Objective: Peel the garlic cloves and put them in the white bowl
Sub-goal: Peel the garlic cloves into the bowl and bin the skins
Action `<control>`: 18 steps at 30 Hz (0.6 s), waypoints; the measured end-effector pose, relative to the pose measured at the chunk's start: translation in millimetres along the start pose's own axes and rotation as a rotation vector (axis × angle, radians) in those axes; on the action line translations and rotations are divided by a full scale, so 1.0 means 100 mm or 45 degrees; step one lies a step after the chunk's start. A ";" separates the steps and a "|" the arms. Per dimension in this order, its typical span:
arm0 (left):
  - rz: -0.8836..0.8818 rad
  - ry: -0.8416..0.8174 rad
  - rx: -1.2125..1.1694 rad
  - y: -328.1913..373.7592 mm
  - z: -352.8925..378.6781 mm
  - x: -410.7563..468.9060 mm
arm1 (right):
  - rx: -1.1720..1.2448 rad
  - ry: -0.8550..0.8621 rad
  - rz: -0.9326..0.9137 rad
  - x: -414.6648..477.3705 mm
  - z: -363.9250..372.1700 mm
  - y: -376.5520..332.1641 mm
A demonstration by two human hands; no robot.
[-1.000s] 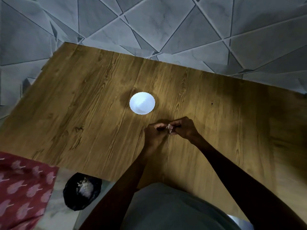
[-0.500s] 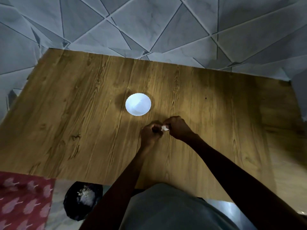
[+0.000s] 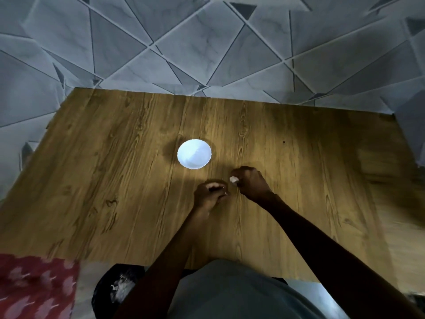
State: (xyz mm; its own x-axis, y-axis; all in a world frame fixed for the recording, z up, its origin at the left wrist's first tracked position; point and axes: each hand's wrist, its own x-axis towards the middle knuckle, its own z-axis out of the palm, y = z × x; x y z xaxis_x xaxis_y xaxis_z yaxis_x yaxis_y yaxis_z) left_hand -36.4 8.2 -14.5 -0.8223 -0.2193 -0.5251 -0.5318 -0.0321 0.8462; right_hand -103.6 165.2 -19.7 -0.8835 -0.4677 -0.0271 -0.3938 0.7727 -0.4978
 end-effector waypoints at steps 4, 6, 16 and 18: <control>-0.143 -0.088 -0.353 -0.02 -0.07 -0.05 | 0.076 0.165 0.042 -0.18 -0.04 -0.07; -0.195 -0.099 -0.451 -0.05 -0.08 -0.06 | 0.212 0.189 0.076 -0.33 -0.03 -0.12; -0.207 -0.180 -0.281 -0.11 -0.04 -0.14 | 0.650 0.161 0.495 -0.61 0.21 -0.26; 0.105 -0.080 0.198 -0.19 -0.08 -0.07 | 0.521 0.151 0.493 -0.58 0.20 -0.28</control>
State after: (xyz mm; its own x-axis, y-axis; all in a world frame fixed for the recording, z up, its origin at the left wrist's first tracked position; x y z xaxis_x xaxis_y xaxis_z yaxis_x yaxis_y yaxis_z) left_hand -18.7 2.6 -25.9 -0.8729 -0.1532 -0.4631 -0.4828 0.1355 0.8652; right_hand -36.5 162.2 -21.4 -0.9754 -0.1145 -0.1885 0.0732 0.6381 -0.7665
